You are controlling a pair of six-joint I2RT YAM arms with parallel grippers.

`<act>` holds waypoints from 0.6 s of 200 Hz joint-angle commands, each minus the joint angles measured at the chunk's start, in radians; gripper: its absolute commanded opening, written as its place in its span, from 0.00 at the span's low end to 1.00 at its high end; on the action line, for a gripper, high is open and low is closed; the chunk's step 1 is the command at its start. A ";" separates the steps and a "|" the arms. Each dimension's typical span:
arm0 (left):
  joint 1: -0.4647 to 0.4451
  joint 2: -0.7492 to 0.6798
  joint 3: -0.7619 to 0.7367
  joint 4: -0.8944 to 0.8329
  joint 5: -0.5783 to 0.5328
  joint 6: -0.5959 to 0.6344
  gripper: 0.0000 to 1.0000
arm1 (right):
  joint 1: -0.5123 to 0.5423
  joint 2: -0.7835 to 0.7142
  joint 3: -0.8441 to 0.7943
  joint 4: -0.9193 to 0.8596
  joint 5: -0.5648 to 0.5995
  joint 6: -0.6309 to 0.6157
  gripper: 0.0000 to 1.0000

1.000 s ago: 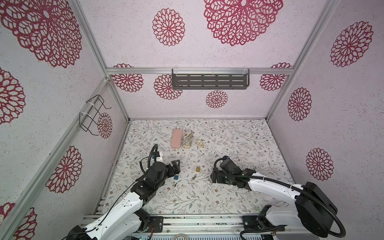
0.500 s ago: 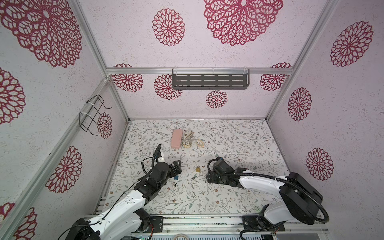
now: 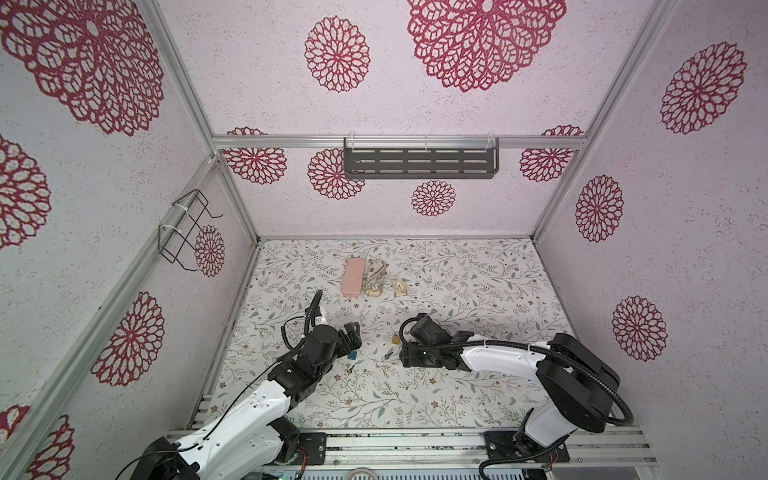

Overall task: Unlock with the key
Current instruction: 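Lower the right gripper onto the silver key ring and close it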

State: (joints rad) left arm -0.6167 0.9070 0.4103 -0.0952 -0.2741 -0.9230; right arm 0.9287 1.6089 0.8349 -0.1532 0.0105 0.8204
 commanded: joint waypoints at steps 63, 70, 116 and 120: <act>-0.022 -0.049 0.018 -0.084 0.033 -0.084 0.98 | 0.006 -0.094 0.028 -0.174 0.073 -0.057 0.71; -0.027 -0.046 0.016 -0.081 0.033 -0.090 0.97 | 0.000 -0.103 0.005 -0.175 0.068 -0.050 0.70; -0.058 -0.013 0.025 -0.048 0.036 -0.102 0.98 | -0.014 -0.127 -0.059 -0.156 0.025 -0.035 0.57; -0.060 -0.009 0.025 -0.045 0.036 -0.103 0.98 | -0.014 -0.124 -0.058 -0.157 0.025 -0.034 0.56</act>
State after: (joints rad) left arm -0.6575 0.8791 0.4107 -0.1596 -0.2375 -1.0000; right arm 0.9203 1.5005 0.7811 -0.2886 0.0399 0.7803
